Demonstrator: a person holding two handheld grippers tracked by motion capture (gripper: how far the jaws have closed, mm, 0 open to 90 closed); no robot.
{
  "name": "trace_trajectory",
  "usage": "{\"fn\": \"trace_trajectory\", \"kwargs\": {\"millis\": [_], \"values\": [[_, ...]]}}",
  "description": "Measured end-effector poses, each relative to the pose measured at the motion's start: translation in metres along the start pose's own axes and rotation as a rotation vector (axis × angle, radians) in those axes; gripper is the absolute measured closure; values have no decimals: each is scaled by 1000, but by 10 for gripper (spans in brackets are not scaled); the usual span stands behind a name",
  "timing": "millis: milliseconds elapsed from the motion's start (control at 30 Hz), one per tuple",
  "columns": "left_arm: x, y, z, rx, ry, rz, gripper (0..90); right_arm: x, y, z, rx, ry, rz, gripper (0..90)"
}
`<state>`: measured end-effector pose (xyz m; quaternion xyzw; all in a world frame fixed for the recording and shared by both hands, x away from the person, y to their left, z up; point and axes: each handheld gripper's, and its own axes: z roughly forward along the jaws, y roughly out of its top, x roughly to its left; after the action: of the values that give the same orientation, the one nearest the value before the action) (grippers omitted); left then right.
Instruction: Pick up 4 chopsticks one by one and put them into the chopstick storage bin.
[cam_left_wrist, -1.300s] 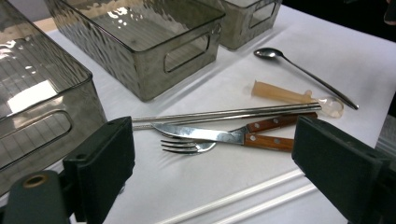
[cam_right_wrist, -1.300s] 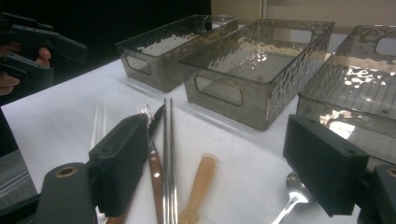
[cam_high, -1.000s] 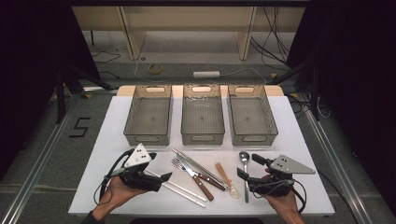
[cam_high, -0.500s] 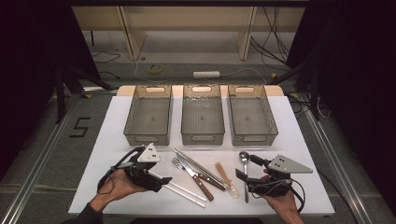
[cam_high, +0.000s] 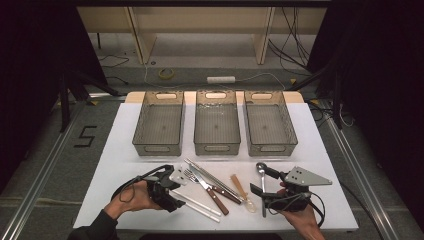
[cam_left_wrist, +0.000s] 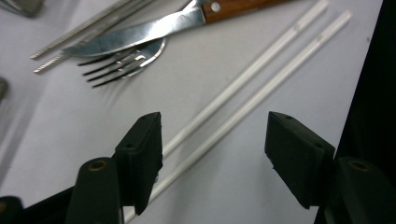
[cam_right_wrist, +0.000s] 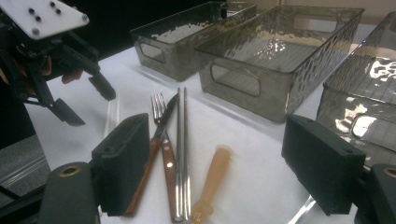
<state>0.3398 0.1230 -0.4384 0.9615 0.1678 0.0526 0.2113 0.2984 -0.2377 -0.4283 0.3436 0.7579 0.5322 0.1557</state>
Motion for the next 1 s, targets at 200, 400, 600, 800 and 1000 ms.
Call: {"fn": "trace_trajectory", "kwargs": {"millis": [200, 400, 600, 800, 1000], "values": [[-1, 1, 8, 43, -17, 52, 441, 0, 0, 1, 6, 8, -1, 247], [-1, 4, 14, 84, -32, 114, 511, 0, 0, 1, 11, 13, 0, 248], [-3, 5, 18, 109, -44, 141, 552, 0, 0, 2, 13, 22, -2, 249], [-1, 4, 23, 126, -53, 156, 571, 0, 0, 2, 16, 29, 1, 248], [0, 5, 25, 147, -52, 184, 601, 0, 0, 3, 19, 34, 1, 249]]}}
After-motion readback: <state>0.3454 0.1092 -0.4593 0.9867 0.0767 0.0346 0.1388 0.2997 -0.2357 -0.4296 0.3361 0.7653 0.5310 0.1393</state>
